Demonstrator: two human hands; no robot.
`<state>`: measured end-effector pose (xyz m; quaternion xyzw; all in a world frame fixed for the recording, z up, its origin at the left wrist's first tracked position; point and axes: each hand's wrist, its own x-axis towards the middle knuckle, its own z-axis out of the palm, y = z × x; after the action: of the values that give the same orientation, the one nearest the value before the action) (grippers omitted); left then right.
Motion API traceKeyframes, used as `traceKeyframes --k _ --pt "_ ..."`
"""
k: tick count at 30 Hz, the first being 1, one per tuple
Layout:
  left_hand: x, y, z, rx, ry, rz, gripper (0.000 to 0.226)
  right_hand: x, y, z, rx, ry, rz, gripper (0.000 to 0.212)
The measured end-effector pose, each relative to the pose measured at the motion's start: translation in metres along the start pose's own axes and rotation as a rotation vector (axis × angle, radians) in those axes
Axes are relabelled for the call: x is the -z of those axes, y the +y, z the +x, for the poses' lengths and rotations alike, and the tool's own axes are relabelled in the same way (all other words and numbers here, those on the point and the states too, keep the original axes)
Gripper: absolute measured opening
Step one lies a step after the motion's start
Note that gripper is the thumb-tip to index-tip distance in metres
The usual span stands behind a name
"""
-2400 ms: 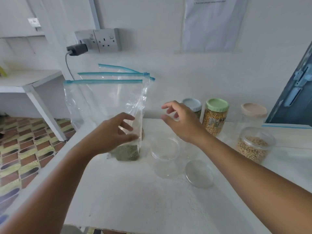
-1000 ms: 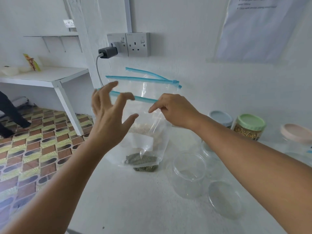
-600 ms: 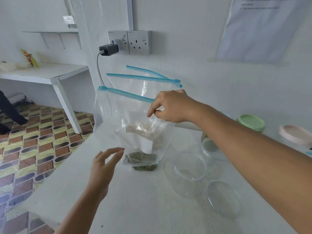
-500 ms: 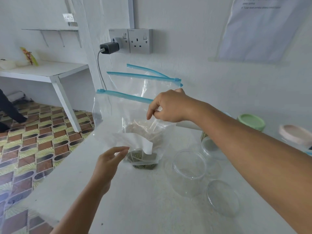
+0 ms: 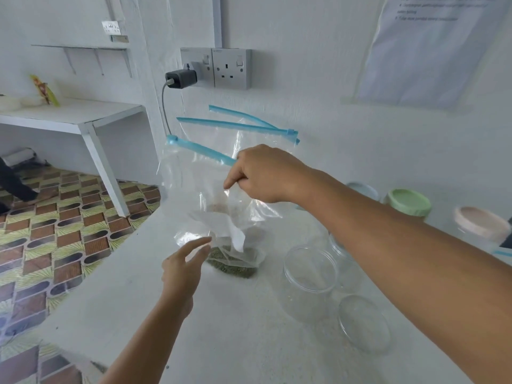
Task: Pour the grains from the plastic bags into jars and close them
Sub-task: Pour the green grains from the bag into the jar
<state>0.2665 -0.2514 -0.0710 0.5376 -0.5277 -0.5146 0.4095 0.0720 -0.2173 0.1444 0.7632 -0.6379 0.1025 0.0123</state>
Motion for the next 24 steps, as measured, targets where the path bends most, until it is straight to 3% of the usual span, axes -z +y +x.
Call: traceKeyframes --k 3,9,15,19,24 --pt "-0.007 -0.005 -0.026 0.032 -0.089 -0.248 0.02 -0.002 0.015 -0.002 -0.041 0.113 0.031 0.039" --pt "-0.015 0.007 -0.01 0.176 -0.208 -0.417 0.021 0.0 0.036 -0.016 -0.098 0.245 0.117 0.034" --pt "-0.026 0.019 0.008 0.28 -0.143 -0.524 0.015 -0.005 0.045 -0.031 -0.12 0.27 0.117 0.035" --pt "-0.024 0.023 0.013 0.188 -0.167 -0.397 0.023 -0.007 0.053 -0.04 -0.144 0.308 0.164 0.035" --pt "-0.003 0.029 0.017 0.031 0.002 -0.423 0.025 -0.008 0.066 -0.055 -0.226 0.342 0.311 0.035"
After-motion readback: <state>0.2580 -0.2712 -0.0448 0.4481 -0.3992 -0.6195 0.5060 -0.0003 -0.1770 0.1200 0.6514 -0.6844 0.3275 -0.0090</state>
